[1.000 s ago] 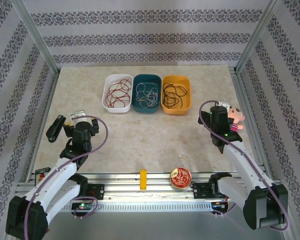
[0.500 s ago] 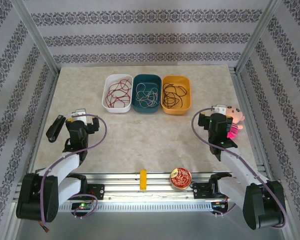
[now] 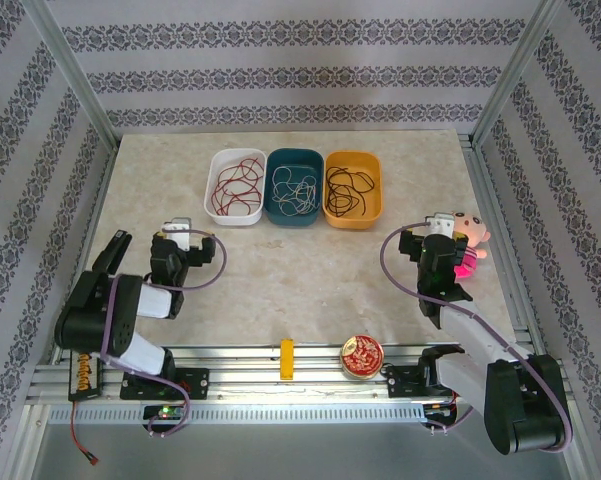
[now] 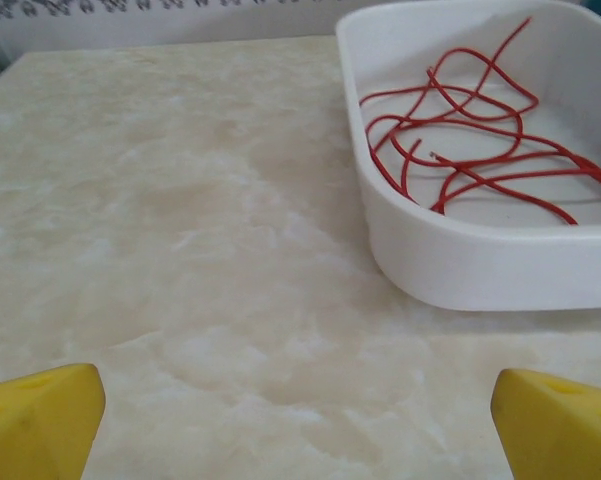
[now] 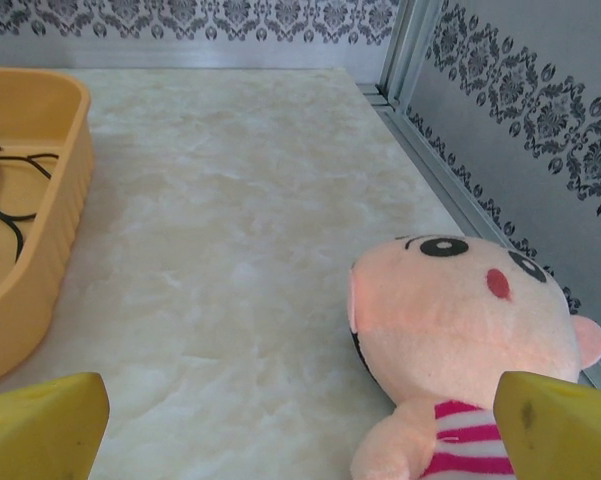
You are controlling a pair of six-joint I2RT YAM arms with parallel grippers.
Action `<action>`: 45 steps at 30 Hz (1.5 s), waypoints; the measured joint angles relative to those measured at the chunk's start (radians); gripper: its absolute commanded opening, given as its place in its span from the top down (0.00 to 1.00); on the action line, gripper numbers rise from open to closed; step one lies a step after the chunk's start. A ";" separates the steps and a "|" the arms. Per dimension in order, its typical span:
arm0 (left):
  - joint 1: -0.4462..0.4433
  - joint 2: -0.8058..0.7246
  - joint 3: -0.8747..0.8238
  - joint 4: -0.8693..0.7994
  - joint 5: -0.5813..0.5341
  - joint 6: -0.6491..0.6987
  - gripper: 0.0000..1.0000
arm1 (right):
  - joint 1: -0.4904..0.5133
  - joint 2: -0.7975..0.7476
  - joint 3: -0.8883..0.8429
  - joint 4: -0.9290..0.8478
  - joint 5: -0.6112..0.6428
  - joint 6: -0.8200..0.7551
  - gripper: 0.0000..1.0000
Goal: Untangle the cables
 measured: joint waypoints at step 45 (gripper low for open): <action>0.083 0.037 0.116 -0.067 0.164 -0.016 0.01 | -0.137 0.525 0.063 0.517 -0.445 -0.002 0.02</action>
